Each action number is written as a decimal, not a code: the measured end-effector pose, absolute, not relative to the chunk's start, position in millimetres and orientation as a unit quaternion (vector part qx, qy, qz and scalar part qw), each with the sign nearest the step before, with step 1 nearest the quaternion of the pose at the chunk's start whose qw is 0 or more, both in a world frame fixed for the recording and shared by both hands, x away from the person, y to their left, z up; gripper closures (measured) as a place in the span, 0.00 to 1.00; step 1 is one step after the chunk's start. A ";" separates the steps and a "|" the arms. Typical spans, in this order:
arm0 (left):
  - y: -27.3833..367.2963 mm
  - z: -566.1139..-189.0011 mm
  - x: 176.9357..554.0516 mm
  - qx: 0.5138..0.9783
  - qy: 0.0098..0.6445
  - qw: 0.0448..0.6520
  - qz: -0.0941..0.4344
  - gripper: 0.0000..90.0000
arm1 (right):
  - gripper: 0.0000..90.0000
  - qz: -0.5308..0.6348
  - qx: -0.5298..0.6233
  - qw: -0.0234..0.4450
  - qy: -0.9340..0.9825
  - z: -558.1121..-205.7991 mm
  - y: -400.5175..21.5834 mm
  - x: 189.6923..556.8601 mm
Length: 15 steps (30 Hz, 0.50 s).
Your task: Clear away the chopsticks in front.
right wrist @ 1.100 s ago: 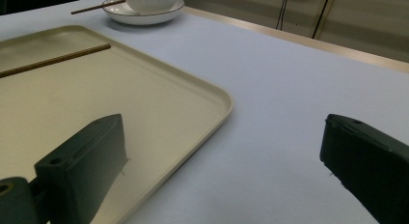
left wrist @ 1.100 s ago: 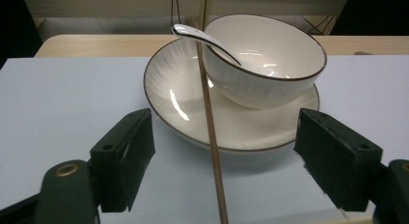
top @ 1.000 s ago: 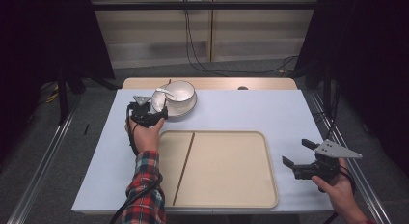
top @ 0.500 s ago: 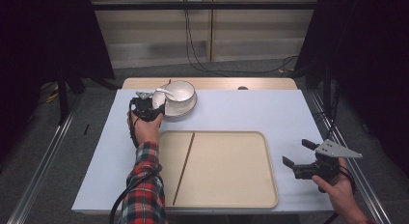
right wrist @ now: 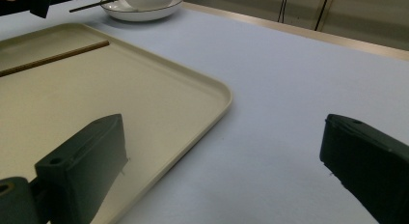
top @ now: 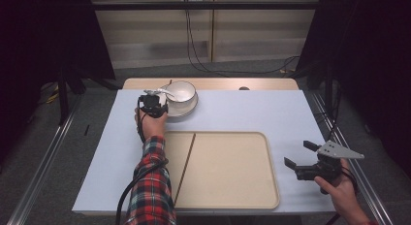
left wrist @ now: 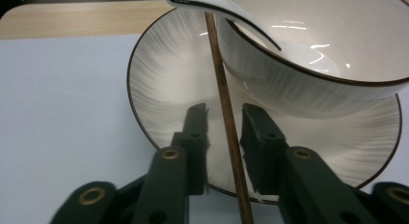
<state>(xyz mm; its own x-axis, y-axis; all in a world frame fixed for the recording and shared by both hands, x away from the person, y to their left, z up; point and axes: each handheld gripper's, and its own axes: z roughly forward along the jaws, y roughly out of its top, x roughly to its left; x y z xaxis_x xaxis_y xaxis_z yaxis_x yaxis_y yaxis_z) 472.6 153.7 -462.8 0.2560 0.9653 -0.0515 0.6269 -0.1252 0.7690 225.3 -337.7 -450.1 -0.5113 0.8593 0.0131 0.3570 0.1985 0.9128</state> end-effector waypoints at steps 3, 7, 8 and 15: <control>152.2 -462.8 474.3 0.710 0.568 0.344 0.236 0.89 | 0.02 0.477 0.418 0.263 0.727 -449.7 -337.9 224.9; 151.6 -461.6 474.0 0.705 0.579 0.339 0.231 0.95 | 0.02 0.478 0.419 0.263 0.726 -450.0 -338.0 224.6; 151.0 -461.5 473.4 0.698 0.585 0.344 0.226 0.95 | 0.02 0.478 0.419 0.262 0.726 -449.9 -338.3 224.4; 150.6 -458.6 464.6 0.693 0.595 0.341 0.223 0.95 | 0.02 0.481 0.421 0.262 0.723 -449.0 -340.1 224.3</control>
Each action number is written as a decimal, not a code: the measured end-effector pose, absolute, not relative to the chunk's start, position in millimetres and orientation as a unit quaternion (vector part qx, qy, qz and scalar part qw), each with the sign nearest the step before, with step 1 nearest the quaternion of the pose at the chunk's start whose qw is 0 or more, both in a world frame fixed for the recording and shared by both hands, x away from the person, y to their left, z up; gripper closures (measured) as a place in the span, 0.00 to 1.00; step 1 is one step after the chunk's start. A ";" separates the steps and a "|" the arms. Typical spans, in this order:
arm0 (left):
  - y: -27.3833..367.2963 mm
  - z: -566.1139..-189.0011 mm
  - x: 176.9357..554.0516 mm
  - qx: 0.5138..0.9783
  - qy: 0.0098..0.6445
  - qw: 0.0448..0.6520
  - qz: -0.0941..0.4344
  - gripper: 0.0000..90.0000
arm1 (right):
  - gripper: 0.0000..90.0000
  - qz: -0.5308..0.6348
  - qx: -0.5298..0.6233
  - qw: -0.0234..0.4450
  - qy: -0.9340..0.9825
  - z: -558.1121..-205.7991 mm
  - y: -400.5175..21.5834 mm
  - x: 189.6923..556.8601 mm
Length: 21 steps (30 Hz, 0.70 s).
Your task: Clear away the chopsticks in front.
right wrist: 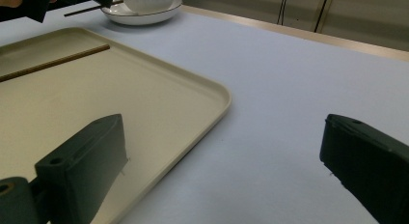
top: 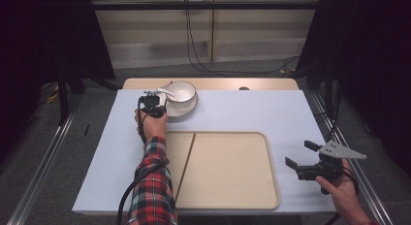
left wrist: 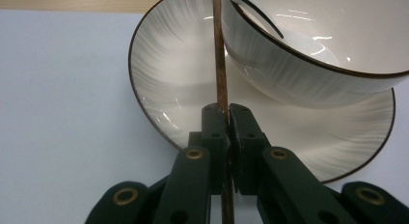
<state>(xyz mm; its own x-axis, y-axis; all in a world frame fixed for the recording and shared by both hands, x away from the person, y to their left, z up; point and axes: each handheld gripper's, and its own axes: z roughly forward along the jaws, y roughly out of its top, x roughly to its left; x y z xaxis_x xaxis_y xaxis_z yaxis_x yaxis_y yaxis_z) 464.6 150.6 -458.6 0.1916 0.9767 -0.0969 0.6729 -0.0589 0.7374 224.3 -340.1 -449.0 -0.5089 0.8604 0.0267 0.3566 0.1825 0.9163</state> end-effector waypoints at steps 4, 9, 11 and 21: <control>153.9 -454.8 454.3 0.681 0.605 0.352 0.216 0.95 | 0.02 0.480 0.421 0.260 0.724 -449.3 -339.4 225.0; 157.4 -450.9 441.8 0.670 0.616 0.358 0.207 0.95 | 0.02 0.481 0.424 0.259 0.723 -449.0 -338.0 225.6; 158.4 -450.8 436.9 0.668 0.617 0.362 0.203 0.95 | 0.02 0.482 0.419 0.260 0.724 -449.2 -338.0 226.3; 165.3 -439.4 410.0 0.657 0.622 0.374 0.202 0.95 | 0.02 0.483 0.415 0.263 0.724 -448.5 -337.4 226.8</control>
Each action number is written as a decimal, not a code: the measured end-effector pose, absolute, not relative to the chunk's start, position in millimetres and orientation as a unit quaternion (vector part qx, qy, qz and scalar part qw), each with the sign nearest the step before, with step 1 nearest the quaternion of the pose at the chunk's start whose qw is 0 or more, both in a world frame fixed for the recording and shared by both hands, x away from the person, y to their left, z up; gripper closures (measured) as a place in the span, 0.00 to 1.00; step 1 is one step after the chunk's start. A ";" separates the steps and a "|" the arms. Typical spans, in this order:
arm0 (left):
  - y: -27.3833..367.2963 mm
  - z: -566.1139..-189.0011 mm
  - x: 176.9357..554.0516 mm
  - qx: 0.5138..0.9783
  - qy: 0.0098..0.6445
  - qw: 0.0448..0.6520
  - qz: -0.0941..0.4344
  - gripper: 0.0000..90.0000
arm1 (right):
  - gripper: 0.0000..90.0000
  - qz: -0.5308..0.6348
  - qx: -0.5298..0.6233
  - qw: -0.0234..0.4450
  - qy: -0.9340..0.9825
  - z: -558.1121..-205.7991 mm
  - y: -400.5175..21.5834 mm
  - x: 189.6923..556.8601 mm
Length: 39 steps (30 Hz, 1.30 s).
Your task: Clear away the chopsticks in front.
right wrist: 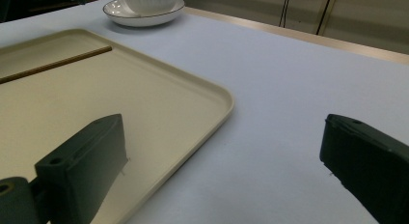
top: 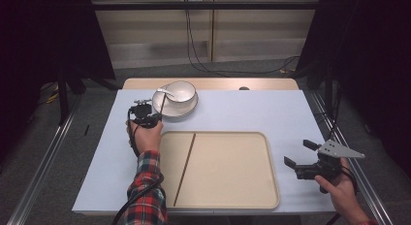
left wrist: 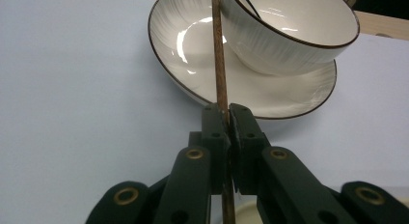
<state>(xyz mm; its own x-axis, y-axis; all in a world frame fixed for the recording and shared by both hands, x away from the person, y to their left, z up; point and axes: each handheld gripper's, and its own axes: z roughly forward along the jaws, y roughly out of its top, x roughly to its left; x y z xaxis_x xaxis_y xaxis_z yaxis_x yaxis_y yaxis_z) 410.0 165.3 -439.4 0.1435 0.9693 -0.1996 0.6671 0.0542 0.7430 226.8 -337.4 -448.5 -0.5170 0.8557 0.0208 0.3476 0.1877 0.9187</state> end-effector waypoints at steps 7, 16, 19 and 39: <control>166.8 -440.9 390.2 0.650 0.629 0.377 0.199 0.95 | 0.02 0.485 0.418 0.260 0.723 -448.0 -337.6 226.9; 167.9 -438.4 366.0 0.641 0.636 0.381 0.198 0.95 | 0.02 0.486 0.412 0.263 0.725 -447.5 -336.3 227.0; 167.2 -436.0 356.4 0.638 0.634 0.389 0.199 0.95 | 0.02 0.485 0.413 0.264 0.725 -447.3 -335.9 226.8; 162.4 -428.3 261.4 0.622 0.625 0.421 0.213 0.95 | 0.02 0.476 0.408 0.268 0.731 -446.7 -330.3 228.2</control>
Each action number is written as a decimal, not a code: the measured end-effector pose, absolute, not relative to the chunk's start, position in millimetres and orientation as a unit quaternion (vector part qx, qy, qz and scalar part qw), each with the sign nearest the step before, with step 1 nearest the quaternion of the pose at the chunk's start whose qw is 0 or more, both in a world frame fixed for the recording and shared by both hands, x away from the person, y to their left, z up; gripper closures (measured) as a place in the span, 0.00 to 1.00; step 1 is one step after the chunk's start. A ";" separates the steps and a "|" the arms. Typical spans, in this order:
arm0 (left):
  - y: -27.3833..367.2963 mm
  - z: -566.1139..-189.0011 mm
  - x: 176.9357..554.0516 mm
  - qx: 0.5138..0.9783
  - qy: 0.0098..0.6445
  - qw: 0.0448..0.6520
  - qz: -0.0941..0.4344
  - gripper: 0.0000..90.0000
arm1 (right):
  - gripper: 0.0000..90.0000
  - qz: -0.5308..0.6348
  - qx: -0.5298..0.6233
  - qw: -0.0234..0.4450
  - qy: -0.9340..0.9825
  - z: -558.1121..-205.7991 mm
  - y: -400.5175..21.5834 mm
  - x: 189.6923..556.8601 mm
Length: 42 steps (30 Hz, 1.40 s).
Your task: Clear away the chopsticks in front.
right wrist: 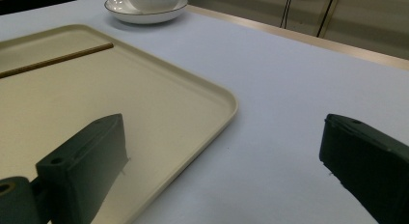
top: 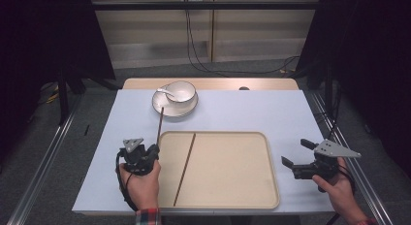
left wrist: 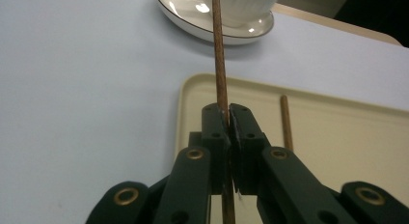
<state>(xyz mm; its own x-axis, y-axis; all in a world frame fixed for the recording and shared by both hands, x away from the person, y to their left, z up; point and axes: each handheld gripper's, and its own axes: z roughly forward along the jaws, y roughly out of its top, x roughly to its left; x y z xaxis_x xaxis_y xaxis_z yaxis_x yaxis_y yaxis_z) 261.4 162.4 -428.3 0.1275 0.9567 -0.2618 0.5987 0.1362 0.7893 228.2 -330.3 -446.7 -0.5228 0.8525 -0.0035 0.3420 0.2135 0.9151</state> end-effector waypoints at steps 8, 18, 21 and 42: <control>156.1 -430.8 245.6 0.639 0.617 0.418 0.194 0.95 | 0.02 0.477 0.407 0.270 0.731 -445.9 -330.4 226.8; 151.0 -432.2 226.5 0.654 0.607 0.412 0.187 0.95 | 0.02 0.469 0.400 0.273 0.739 -445.4 -326.6 226.4; 149.4 -432.7 222.1 0.660 0.604 0.407 0.183 0.95 | 0.02 0.469 0.396 0.274 0.741 -444.1 -325.0 225.0; 142.9 -446.1 226.7 0.684 0.604 0.377 0.158 0.95 | 0.02 0.475 0.390 0.269 0.742 -441.4 -324.9 220.7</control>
